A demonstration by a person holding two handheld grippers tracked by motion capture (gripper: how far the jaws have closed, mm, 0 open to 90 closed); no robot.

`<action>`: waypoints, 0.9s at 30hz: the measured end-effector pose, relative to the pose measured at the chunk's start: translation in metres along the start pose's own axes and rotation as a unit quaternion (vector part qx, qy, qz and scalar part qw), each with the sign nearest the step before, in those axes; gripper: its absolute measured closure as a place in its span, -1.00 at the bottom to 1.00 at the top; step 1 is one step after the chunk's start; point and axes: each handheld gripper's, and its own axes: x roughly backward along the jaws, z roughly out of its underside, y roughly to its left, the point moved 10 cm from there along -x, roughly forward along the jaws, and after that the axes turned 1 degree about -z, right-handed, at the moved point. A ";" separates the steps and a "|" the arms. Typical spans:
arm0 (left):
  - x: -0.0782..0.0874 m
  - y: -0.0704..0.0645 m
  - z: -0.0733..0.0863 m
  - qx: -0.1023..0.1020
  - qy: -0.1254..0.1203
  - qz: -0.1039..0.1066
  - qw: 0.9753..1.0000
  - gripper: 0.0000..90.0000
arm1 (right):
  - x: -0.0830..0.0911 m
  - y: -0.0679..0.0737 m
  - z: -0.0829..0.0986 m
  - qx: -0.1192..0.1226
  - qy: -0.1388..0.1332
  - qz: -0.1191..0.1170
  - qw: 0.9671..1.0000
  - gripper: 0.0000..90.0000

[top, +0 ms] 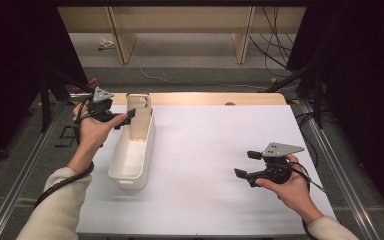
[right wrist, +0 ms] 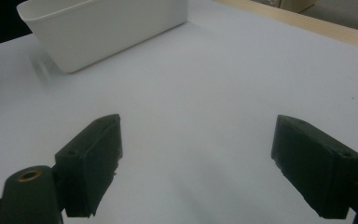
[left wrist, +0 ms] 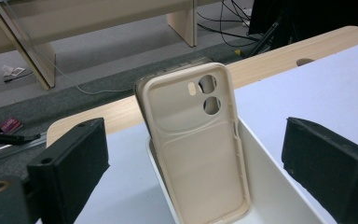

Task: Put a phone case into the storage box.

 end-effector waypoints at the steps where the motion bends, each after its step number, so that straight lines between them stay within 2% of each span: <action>1: 0.002 -0.001 0.001 0.001 0.000 0.001 1.000 -0.87 | 0.000 0.000 0.000 0.000 0.000 0.000 1.000 -0.62; 8: 0.015 -0.009 0.006 -0.009 -0.005 0.012 1.000 -0.92 | 0.000 -0.001 0.000 -0.002 -0.001 0.000 1.000 -0.62; 20: 0.031 -0.020 0.016 -0.010 -0.017 0.025 0.999 -0.93 | 0.000 -0.002 0.000 -0.004 0.000 0.001 1.000 -0.62; 27: 0.038 -0.022 0.021 -0.008 -0.018 0.029 0.999 -0.92 | 0.001 -0.003 0.000 -0.004 -0.001 0.002 1.000 -0.62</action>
